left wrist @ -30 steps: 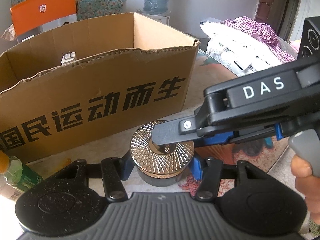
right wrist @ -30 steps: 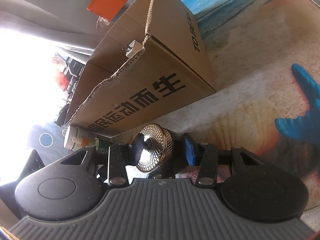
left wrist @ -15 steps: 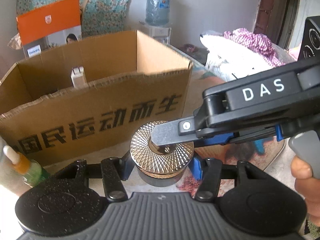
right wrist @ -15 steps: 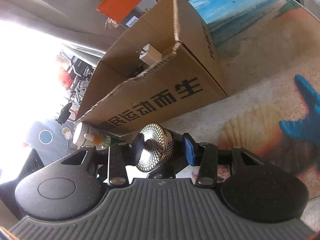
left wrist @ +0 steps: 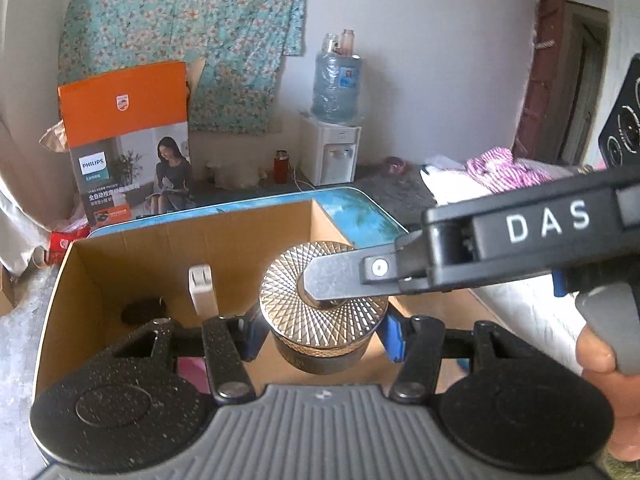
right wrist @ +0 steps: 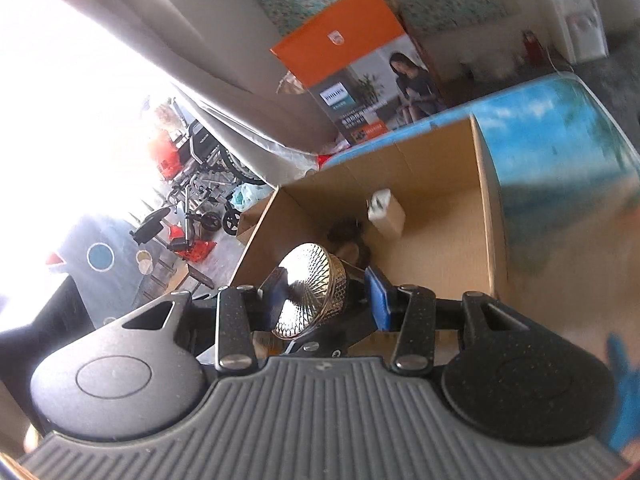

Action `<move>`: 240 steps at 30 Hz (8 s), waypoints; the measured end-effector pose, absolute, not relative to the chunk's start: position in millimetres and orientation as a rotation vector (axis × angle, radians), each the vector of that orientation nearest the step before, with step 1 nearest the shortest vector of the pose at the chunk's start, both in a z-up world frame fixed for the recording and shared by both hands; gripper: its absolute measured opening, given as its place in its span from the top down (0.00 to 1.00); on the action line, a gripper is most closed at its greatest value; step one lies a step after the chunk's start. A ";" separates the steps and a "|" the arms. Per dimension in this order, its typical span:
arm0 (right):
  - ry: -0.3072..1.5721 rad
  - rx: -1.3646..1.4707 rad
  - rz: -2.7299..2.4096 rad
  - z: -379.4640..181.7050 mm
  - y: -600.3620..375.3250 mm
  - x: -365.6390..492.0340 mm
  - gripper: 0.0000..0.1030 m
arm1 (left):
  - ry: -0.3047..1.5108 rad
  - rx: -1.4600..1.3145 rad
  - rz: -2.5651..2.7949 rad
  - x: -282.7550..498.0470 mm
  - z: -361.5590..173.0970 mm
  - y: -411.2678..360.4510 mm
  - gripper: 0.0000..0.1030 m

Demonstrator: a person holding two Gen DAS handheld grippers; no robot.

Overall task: Organize rigid objects
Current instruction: 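Lift the gold-lidded jar and carry it into the box, then open both grippers and withdraw them toward the green dropper bottle, then close both grippers on the green dropper bottle, then lift the green dropper bottle and carry it into the box, then open both grippers and withdraw them toward the white pill bottle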

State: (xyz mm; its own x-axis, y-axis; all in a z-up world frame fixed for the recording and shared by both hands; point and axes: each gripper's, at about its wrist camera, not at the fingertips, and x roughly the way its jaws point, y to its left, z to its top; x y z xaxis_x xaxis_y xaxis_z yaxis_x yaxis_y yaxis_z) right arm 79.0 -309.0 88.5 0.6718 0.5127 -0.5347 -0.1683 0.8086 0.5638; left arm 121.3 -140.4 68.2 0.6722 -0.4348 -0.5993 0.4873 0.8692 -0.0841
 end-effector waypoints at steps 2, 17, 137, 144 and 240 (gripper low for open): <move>0.754 0.471 0.405 97.9 -311.3 102.2 0.58 | 0.685 0.060 -0.509 143.4 68.6 -144.9 0.45; 1.056 0.347 0.388 45.8 -315.7 286.9 0.57 | 1.011 -0.109 -0.380 295.4 5.1 -160.9 0.45; 0.866 0.122 0.495 16.7 -208.8 64.9 0.77 | 0.699 0.169 -0.499 70.3 -62.3 -81.8 0.53; 0.861 0.095 0.494 18.5 -201.3 68.4 0.77 | 0.761 0.161 -0.476 80.4 -70.1 -86.4 0.60; 1.030 0.215 0.517 16.3 -248.3 248.6 0.76 | 0.994 -0.062 -0.468 229.9 -6.1 -100.8 0.44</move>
